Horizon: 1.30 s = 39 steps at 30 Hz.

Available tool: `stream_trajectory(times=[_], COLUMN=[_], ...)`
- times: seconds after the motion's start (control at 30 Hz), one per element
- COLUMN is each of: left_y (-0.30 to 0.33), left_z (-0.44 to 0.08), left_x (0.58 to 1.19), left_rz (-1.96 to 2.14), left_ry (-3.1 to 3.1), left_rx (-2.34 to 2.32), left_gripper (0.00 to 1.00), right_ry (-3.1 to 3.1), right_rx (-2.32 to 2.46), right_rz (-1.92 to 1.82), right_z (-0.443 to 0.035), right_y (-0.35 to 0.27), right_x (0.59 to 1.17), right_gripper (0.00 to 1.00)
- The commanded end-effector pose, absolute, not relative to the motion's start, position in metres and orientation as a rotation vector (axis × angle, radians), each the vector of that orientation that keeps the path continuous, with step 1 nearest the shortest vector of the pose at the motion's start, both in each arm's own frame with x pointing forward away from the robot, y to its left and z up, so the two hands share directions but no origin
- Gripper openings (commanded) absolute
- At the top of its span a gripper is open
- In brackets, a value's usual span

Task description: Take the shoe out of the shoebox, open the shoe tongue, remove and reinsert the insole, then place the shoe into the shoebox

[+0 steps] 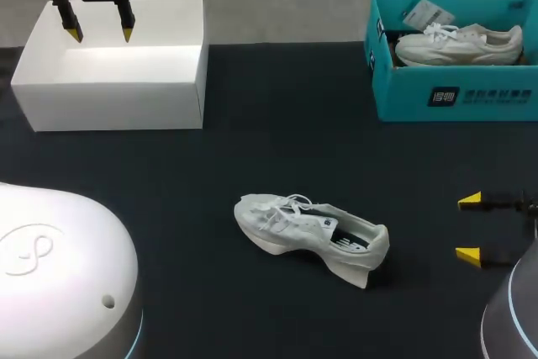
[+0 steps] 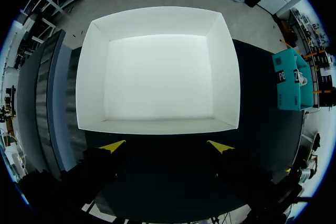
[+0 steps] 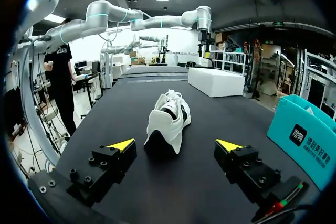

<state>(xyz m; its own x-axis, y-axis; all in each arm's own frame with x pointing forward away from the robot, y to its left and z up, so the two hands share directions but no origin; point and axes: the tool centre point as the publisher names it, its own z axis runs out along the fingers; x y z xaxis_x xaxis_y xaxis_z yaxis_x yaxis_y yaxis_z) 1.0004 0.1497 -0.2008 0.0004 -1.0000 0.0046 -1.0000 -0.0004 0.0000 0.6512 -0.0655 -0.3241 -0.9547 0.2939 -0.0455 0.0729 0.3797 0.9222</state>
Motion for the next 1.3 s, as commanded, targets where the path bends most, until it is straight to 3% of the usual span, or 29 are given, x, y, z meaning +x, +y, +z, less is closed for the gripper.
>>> stream_trajectory(times=[0.03,0.43,1.3], left_y=[0.15,0.15,0.15], left_z=[-0.2,-0.2,-0.2], left_x=[1.0,1.0,1.0], left_rz=[0.002,0.002,0.002], left_ry=[-2.22,-2.22,-2.22], left_rx=[2.221,2.221,2.221], left_gripper=[1.0,1.0,1.0], right_ry=[2.337,2.22,2.056], right_rx=[0.444,0.613,0.866], right_rz=[1.507,1.449,1.404], right_z=[-0.331,-0.347,-0.397], right_y=[-0.047,-0.009,0.046], right_x=[0.638,0.616,0.637], right_gripper=[1.0,1.0,1.0])
